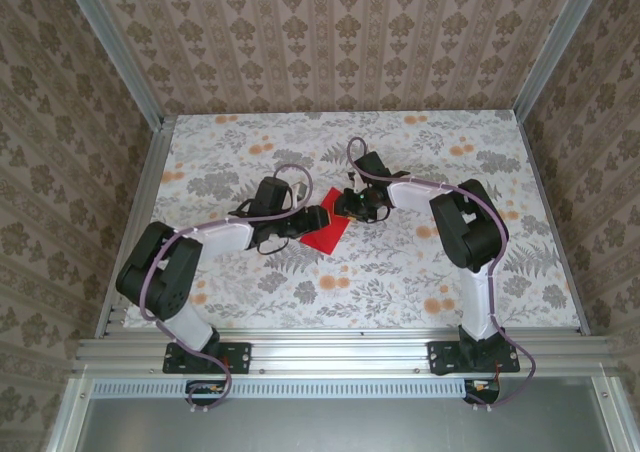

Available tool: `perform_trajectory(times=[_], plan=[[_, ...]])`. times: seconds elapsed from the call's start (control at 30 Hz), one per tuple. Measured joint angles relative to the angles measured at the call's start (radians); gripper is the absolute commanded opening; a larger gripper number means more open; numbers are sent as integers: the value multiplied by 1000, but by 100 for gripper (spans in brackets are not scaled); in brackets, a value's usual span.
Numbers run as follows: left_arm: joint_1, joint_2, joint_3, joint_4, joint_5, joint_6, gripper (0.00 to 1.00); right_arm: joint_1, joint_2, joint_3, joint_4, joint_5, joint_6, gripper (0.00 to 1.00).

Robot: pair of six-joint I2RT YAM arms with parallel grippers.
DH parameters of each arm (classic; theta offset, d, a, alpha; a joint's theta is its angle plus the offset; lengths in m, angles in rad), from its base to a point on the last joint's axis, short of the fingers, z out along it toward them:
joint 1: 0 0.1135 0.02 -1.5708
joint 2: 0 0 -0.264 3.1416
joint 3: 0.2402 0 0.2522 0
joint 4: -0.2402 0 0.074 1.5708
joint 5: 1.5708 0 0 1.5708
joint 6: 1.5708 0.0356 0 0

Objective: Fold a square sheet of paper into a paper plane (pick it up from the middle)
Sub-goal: Fold the triangle a second time at the center of the table.

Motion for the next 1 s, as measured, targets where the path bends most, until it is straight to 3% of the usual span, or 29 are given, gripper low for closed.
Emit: perform_trajectory(times=[0.2, 0.63, 1.0], plan=[[0, 22, -2, 34, 32, -30, 65, 0, 0, 0, 0, 0, 0, 33], [0, 22, 16, -151, -68, 24, 24, 2, -1, -1, -8, 8, 31, 31], [-1, 42, 93, -274, -164, 116, 8, 49, -79, -97, -23, 14, 119, 32]])
